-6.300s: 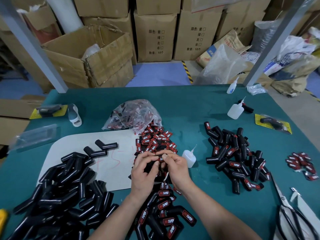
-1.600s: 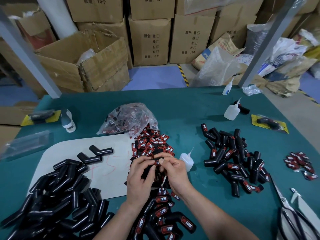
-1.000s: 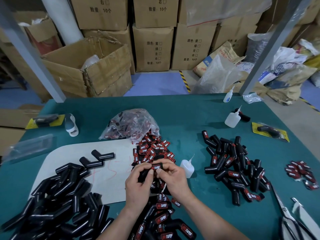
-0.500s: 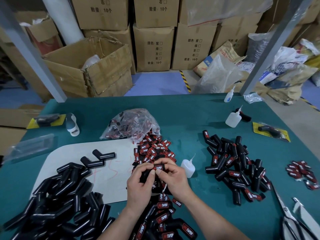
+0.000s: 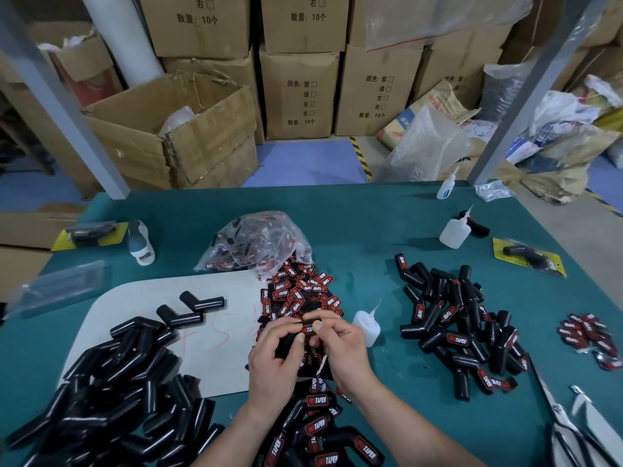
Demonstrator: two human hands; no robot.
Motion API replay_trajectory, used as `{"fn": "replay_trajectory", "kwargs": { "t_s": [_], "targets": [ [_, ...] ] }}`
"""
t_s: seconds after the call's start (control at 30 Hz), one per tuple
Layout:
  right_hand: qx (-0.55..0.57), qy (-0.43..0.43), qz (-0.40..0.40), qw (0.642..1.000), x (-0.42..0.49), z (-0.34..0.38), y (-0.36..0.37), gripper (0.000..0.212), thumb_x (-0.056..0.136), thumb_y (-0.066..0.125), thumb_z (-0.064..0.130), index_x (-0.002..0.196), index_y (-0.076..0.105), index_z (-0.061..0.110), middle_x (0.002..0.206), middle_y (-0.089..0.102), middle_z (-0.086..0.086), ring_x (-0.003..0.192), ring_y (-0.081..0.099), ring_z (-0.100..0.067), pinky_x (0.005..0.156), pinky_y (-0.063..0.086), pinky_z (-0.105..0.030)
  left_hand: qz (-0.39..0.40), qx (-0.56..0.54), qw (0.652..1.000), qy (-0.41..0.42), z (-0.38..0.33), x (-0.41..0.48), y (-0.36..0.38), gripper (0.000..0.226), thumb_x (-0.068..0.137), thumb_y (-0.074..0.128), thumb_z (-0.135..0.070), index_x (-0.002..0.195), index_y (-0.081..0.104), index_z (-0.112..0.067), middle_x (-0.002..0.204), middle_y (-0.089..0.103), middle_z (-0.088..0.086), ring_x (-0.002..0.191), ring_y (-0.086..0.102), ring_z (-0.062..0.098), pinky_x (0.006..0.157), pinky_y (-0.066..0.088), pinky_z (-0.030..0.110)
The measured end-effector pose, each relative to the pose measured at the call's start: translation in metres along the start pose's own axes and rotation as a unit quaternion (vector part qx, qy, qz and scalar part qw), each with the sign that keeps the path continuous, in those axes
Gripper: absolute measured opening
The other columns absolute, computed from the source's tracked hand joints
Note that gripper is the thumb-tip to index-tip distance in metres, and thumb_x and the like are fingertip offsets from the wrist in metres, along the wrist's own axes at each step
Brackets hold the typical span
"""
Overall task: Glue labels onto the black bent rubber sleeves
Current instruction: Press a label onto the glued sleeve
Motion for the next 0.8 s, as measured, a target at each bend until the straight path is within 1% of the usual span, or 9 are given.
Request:
{"fn": "replay_trajectory", "kwargs": {
  "t_s": [0.13,0.27,0.4,0.43,0.5,0.57,0.63,0.7,0.8],
  "targets": [
    [-0.005,0.01,0.006,1.0,0.0001,0.0005,-0.0021,0.033,0.081,0.066,0.028,0.072,0.069,-0.004,0.109,0.072,-0.006,0.068,0.057,-0.014,0.071,0.049,-0.035,0.001,0.005,1.0,0.008,-0.0006,-0.0004,-0.0002,0.012,0.089,0.066,-0.029,0.099,0.071,-0.035,0.112,0.069,-0.017,0.11,0.067,0.01,0.095,0.047,0.015],
    [0.017,0.021,0.004,1.0,-0.0004,0.0027,-0.0001,0.029,0.082,0.064,0.027,0.077,0.074,0.001,0.107,0.072,-0.007,0.065,0.055,-0.015,0.068,0.049,-0.031,0.001,0.01,1.0,0.015,0.0004,-0.0008,0.0002,0.014,0.089,0.067,-0.027,0.101,0.07,-0.034,0.112,0.069,-0.017,0.11,0.067,0.009,0.095,0.047,0.013],
    [0.053,0.047,0.004,0.998,-0.0031,0.0051,0.0009,0.033,0.09,0.054,0.03,0.094,0.076,0.006,0.087,0.07,-0.009,0.066,0.054,-0.015,0.065,0.048,-0.026,0.001,0.015,1.0,0.009,0.0029,-0.0016,0.0004,0.022,0.088,0.07,-0.015,0.101,0.07,-0.033,0.113,0.069,-0.018,0.111,0.067,0.009,0.095,0.047,0.013],
    [0.044,0.039,0.004,0.998,-0.0037,0.0063,0.0011,0.032,0.092,0.056,0.029,0.092,0.075,0.003,0.089,0.071,-0.008,0.068,0.055,-0.016,0.066,0.048,-0.026,0.001,0.013,1.0,0.009,0.0026,-0.0013,0.0002,0.019,0.089,0.07,-0.018,0.101,0.07,-0.033,0.113,0.069,-0.018,0.11,0.067,0.009,0.095,0.047,0.014],
    [0.012,0.014,-0.001,1.0,-0.0038,0.007,0.001,0.035,0.087,0.064,0.027,0.074,0.069,-0.005,0.099,0.073,-0.008,0.077,0.063,-0.018,0.072,0.05,-0.026,0.001,0.007,1.0,0.014,0.002,-0.0014,0.0001,0.012,0.089,0.067,-0.027,0.099,0.071,-0.033,0.113,0.069,-0.018,0.11,0.067,0.009,0.094,0.048,0.014],
    [-0.021,-0.001,-0.009,1.0,-0.0041,0.0074,0.001,0.032,0.081,0.069,0.021,0.059,0.062,-0.002,0.101,0.073,-0.009,0.091,0.068,-0.018,0.077,0.052,-0.024,0.004,0.007,1.0,0.013,0.0025,-0.0021,0.0008,0.014,0.089,0.066,-0.03,0.101,0.071,-0.035,0.113,0.068,-0.018,0.11,0.067,0.01,0.094,0.049,0.015],
    [-0.035,-0.006,-0.02,0.999,-0.0041,0.0066,0.0008,0.028,0.081,0.067,0.015,0.056,0.061,0.003,0.099,0.074,-0.008,0.095,0.068,-0.017,0.079,0.051,-0.022,0.009,0.009,1.0,0.011,0.0023,-0.0025,0.0017,0.017,0.089,0.065,-0.031,0.104,0.07,-0.038,0.114,0.068,-0.019,0.111,0.067,0.011,0.094,0.049,0.017],
    [-0.033,-0.01,-0.027,0.999,-0.0041,0.0069,0.0011,0.028,0.082,0.065,0.014,0.055,0.061,0.006,0.099,0.074,-0.007,0.095,0.068,-0.017,0.079,0.051,-0.023,0.012,0.016,1.0,0.019,0.002,-0.0023,0.0022,0.019,0.09,0.065,-0.03,0.105,0.069,-0.041,0.114,0.068,-0.019,0.111,0.067,0.011,0.095,0.05,0.017],
    [-0.016,-0.011,-0.011,1.0,-0.0049,0.0074,0.0042,0.027,0.082,0.066,0.01,0.055,0.063,0.013,0.101,0.073,-0.008,0.094,0.068,-0.015,0.08,0.051,-0.024,0.014,0.027,0.999,0.03,0.0025,-0.0014,0.0014,0.019,0.09,0.065,-0.028,0.105,0.068,-0.039,0.116,0.067,-0.019,0.111,0.067,0.011,0.095,0.05,0.018]
  ]
}}
Point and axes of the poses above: each hand's wrist, its own x-axis towards the middle knuckle, its own y-axis out of the palm, z = x × y, the point moved 1 cm from there along x, towards the middle knuckle
